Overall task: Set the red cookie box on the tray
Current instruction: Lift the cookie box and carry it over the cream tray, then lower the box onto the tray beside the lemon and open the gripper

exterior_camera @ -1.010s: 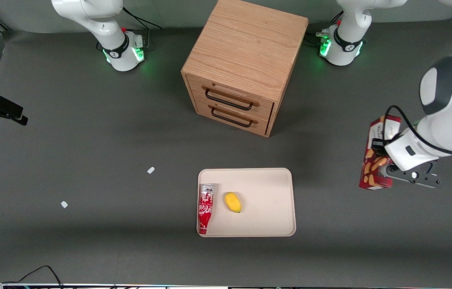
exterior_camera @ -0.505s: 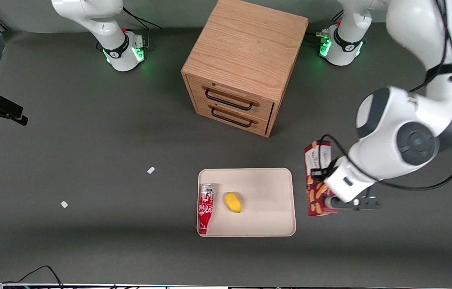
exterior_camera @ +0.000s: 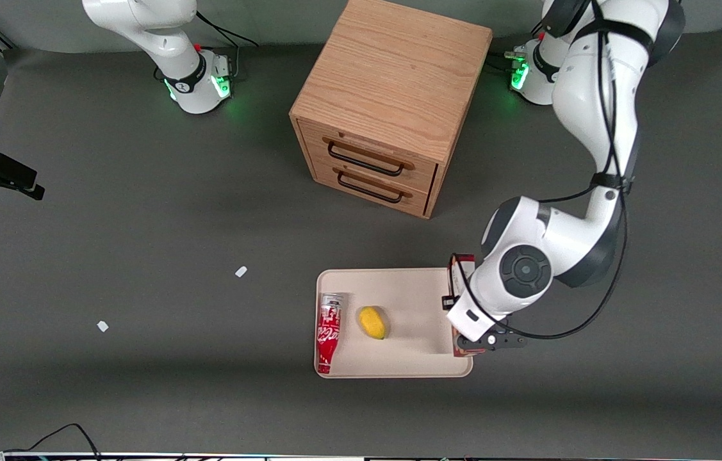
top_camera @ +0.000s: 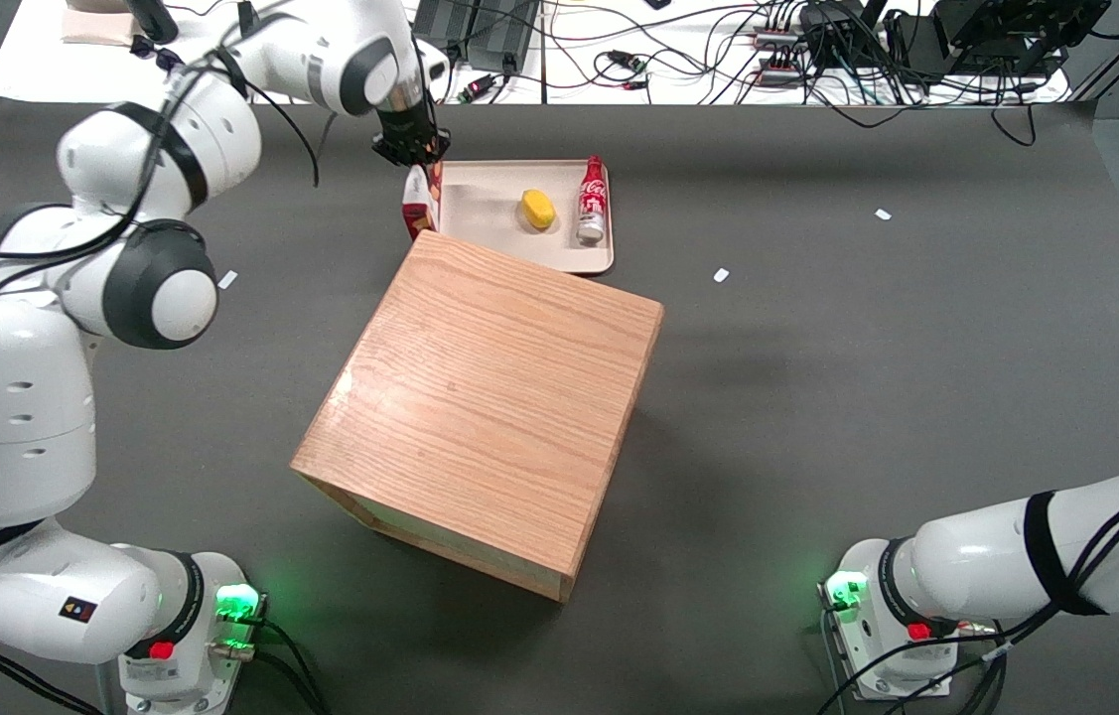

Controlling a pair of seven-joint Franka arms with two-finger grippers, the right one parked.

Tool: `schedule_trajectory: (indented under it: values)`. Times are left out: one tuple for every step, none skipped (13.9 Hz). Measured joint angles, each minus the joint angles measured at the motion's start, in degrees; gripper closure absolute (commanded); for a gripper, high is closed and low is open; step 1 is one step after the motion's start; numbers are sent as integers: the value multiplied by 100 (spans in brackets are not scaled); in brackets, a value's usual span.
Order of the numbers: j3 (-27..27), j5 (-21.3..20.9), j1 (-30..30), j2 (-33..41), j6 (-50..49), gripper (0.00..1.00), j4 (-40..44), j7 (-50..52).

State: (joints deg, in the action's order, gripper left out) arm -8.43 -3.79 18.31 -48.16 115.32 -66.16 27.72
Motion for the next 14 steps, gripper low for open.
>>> schedule_trajectory:
  values:
    - [2,-9,14,-124,219,100,-34,3]
    - [18,-68,49,-265,415,100,-88,38]
    - [37,-125,72,-337,465,100,-95,74]
    - [50,-184,87,-379,469,100,-95,121]
    - [57,-204,95,-395,473,97,-93,147]
    - [60,-216,99,-393,474,24,-90,157]
    - [65,-224,100,-393,474,0,-91,160]
    - [67,-260,101,-393,486,0,-91,161]
    - [68,-329,104,-394,540,0,-99,173]
    - [68,-390,108,-394,615,0,-102,202]
    - [68,-419,112,-394,665,0,-103,230]
    - [68,-430,117,-394,693,0,-103,248]
    - [68,-431,120,-394,702,0,-103,256]
    - [68,-431,123,-393,705,0,-103,263]
